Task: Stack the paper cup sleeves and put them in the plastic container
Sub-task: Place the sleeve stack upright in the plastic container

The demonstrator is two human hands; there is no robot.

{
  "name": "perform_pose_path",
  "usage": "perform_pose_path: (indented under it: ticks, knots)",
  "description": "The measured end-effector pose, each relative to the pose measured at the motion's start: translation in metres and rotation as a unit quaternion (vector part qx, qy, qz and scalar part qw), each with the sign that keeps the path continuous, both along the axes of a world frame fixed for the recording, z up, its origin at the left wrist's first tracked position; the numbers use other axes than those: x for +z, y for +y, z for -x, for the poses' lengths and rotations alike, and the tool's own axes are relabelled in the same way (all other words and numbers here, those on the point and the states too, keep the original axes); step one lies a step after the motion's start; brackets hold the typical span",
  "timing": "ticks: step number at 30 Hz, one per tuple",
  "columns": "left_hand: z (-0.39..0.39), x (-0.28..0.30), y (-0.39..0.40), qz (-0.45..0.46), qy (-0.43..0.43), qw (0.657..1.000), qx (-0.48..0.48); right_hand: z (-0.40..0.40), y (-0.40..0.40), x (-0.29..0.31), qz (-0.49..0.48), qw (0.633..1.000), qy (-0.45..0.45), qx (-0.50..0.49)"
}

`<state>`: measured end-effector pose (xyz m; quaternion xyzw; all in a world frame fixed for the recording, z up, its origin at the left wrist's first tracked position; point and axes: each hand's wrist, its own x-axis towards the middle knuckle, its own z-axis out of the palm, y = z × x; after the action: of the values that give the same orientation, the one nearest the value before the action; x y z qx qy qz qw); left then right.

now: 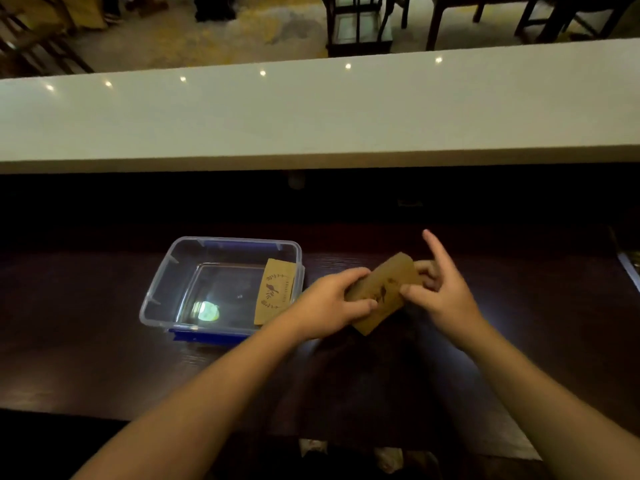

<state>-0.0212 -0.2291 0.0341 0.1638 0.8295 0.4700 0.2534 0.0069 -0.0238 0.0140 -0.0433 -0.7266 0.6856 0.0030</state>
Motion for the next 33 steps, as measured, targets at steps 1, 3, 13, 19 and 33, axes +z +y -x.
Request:
perform_pose_path:
  ticks: [1,3,13,19,33]
  knots:
    - [-0.003,0.006,-0.007,-0.067,-0.056,0.995,0.041,0.004,-0.004,0.011,0.057,0.998,-0.015,0.002]
    - [-0.009,0.014,-0.020,-0.161,-0.117,0.974,0.112,0.010,-0.022,0.028,0.163,0.984,-0.070,0.008]
    - [-0.012,0.045,-0.078,-0.234,-0.193,0.913,0.272,0.035,-0.123,0.046,0.201,0.965,-0.148,0.076]
    - [0.014,0.043,-0.126,-0.222,-0.171,0.921,0.269,0.052,-0.170,0.053,0.159,0.974,-0.125,0.107]
    - [0.063,0.001,-0.211,-0.115,-0.182,0.927,0.307,0.059,-0.154,0.019,0.102,0.981,-0.165,-0.030]
